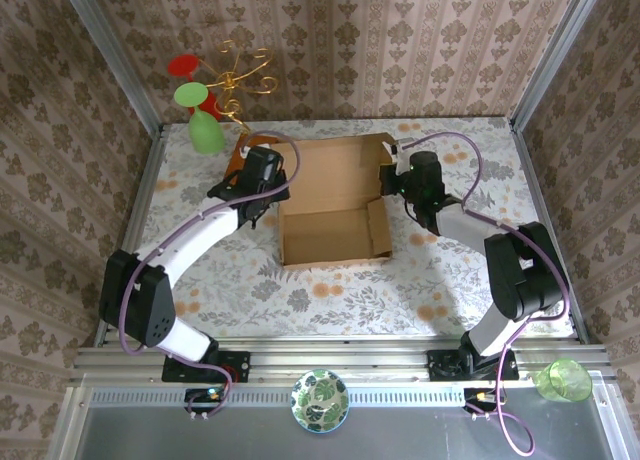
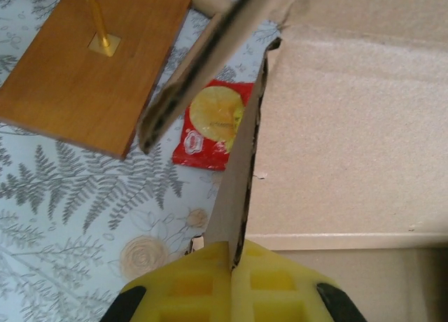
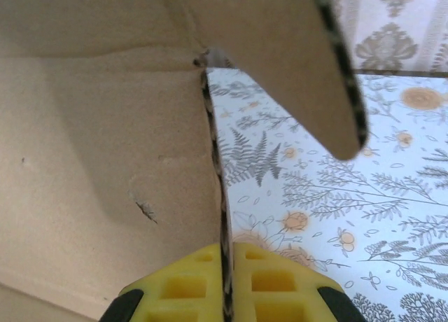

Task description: Fold the paper box

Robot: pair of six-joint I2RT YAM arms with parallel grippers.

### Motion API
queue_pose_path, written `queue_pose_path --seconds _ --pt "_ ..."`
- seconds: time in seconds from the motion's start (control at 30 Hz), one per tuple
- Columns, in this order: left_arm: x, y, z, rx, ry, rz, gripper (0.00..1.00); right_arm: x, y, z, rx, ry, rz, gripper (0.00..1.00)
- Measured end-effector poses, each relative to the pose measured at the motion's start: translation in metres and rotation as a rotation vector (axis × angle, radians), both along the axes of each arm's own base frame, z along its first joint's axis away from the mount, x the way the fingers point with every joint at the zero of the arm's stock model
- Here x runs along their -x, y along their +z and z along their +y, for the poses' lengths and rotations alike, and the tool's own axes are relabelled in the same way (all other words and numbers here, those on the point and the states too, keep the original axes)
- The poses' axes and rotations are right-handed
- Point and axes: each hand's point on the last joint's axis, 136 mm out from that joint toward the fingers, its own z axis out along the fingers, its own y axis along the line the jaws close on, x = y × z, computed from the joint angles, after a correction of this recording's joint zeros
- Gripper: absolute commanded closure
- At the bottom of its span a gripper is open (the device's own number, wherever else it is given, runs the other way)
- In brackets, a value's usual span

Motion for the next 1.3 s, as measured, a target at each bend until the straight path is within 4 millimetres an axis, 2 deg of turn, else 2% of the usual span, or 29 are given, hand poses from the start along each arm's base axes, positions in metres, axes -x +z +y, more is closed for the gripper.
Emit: queue_pose_path --seconds 0.2,0.37,0.47,0.6,0.63,0.7,0.73,0.8,1.0,1.07,1.17,1.3 --pt "-0.002 -0.012 -0.004 0.038 0.006 -0.074 1.00 -0.003 0.007 -0.001 -0.054 -0.073 -0.028 0.96" --pt "-0.009 -0.007 -0.008 0.090 -0.003 -0.170 1.00 -0.005 0.012 -0.004 -0.072 -0.103 -0.050 0.96" --pt "-0.009 -0.011 -0.011 0.121 -0.014 -0.215 1.00 -0.002 0.006 -0.007 -0.085 -0.121 -0.047 0.95" --pt "-0.005 -0.013 -0.012 0.154 -0.023 -0.259 1.00 0.007 -0.012 -0.010 -0.092 -0.132 -0.017 0.93" --pt "-0.003 -0.012 -0.012 0.160 -0.026 -0.269 1.00 0.009 -0.016 -0.010 -0.095 -0.135 -0.011 0.89" --pt "0.002 -0.012 -0.013 0.166 -0.034 -0.277 1.00 0.012 -0.016 -0.010 -0.114 -0.145 -0.006 0.67" --pt "0.005 -0.013 -0.014 0.166 -0.037 -0.275 1.00 0.015 -0.016 -0.012 -0.116 -0.154 0.003 0.60" --pt "0.008 -0.012 -0.016 0.166 -0.044 -0.280 1.00 0.021 -0.014 -0.019 -0.117 -0.191 0.031 0.51" --pt "0.014 -0.008 -0.023 0.149 -0.070 -0.293 1.00 0.047 0.008 -0.045 -0.142 -0.294 0.120 0.47" --pt "0.015 -0.008 -0.025 0.141 -0.077 -0.295 1.00 0.058 0.009 -0.056 -0.163 -0.332 0.166 0.48" --pt "0.017 -0.008 -0.028 0.132 -0.087 -0.297 1.00 0.074 0.004 -0.064 -0.188 -0.356 0.240 0.49" --pt "0.018 -0.009 -0.028 0.121 -0.094 -0.296 1.00 0.095 -0.024 -0.060 -0.175 -0.318 0.364 0.50"
